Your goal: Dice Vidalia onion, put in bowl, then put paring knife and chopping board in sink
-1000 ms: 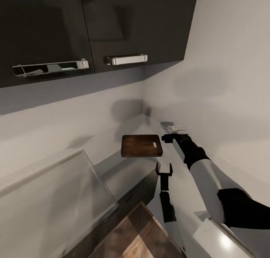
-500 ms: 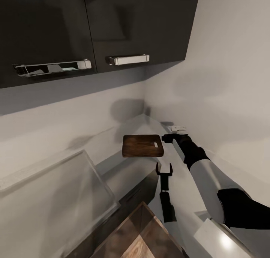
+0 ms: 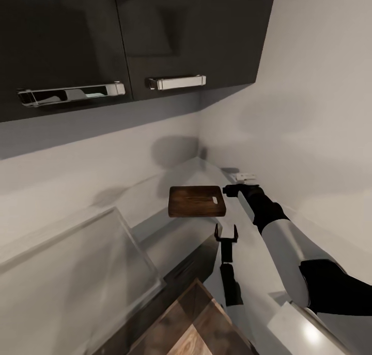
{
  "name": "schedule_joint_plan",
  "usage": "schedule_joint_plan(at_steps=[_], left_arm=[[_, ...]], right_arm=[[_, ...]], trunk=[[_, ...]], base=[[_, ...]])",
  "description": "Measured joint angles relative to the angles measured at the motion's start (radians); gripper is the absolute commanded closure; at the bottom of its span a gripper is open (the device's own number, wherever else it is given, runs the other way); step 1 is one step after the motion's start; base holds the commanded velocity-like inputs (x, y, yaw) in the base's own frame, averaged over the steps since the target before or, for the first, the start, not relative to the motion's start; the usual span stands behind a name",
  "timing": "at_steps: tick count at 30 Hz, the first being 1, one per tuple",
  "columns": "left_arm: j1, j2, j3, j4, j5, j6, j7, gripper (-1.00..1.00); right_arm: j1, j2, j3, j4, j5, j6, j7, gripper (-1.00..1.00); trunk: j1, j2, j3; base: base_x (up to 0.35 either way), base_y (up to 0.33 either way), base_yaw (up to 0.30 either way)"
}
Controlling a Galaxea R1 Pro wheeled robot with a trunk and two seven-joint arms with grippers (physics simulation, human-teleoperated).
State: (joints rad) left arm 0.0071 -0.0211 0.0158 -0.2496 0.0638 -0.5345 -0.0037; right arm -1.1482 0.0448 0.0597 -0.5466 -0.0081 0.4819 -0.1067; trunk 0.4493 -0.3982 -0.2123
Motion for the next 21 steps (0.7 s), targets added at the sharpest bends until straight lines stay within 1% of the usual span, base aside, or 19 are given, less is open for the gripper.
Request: schedule_joint_plan(at_steps=[21], left_arm=[[0.000, 0.000, 0.000, 0.000, -0.001, 0.000, 0.000, -1.00]], right_arm=[[0.000, 0.000, 0.000, 0.000, 0.000, 0.000, 0.000, -1.00]], trunk=[[0.000, 0.000, 0.000]], base=[[0.003, 0.000, 0.000]])
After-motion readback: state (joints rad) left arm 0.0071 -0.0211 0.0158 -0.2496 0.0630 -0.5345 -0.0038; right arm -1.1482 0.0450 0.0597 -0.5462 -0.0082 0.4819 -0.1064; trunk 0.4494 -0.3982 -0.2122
